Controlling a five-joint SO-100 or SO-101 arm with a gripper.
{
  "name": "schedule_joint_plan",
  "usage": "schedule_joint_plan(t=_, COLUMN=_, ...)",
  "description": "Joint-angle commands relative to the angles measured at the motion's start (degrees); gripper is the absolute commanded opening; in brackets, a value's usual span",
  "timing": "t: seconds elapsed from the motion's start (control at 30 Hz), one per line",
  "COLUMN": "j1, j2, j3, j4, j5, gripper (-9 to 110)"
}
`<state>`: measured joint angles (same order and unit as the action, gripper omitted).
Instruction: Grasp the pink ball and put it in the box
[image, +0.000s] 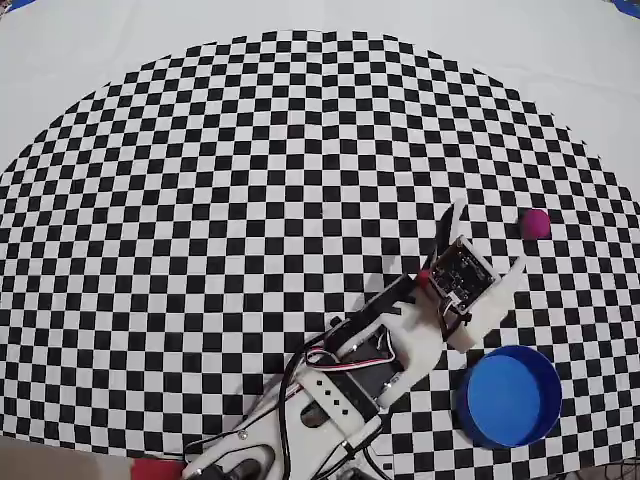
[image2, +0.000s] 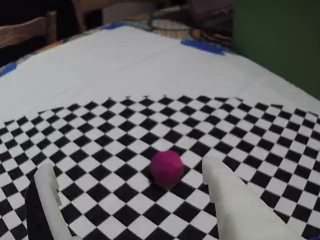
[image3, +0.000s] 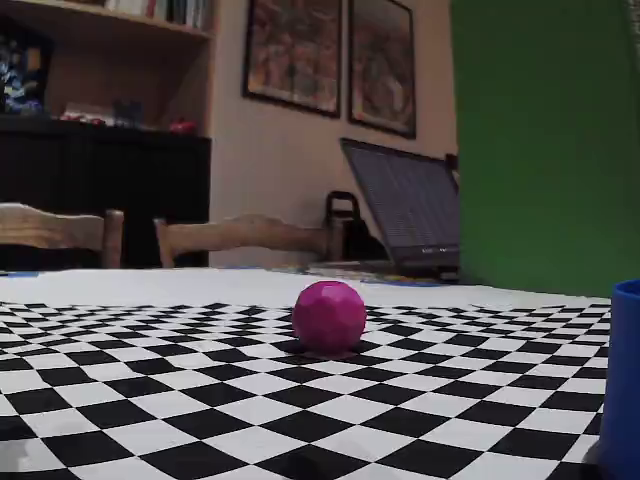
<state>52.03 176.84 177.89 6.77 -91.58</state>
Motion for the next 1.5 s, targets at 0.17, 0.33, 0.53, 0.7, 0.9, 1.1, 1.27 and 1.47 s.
schedule_joint_plan(t=0.17, j1=1.1, j2=-0.5, j3=0.4, j4=-1.0, j5=-0.5, gripper=35)
schedule_joint_plan(t=0.33, j1=1.2, j2=-1.1, j3=0.4, j4=-1.0, j5=-0.5, gripper=35)
schedule_joint_plan(t=0.53, j1=1.2, j2=-5.0, j3=0.3, j4=-2.9, j5=-0.5, gripper=35)
schedule_joint_plan(t=0.7, j1=0.9, j2=-8.5, j3=-0.2, j4=-5.0, j5=-0.5, gripper=35)
schedule_joint_plan(t=0.9, j1=0.6, j2=-14.1, j3=-2.9, j4=-5.7, j5=-0.5, gripper=35)
schedule_joint_plan(t=1.1, j1=0.6, j2=-20.0, j3=-6.0, j4=-6.3, j5=-0.5, gripper=35)
schedule_joint_plan(t=1.27, j1=0.6, j2=-24.8, j3=-8.8, j4=-6.3, j5=-0.5, gripper=35)
schedule_joint_plan(t=1.47, j1=0.5, j2=-30.3, j3=-12.6, j4=-6.0, j5=-0.5, gripper=35)
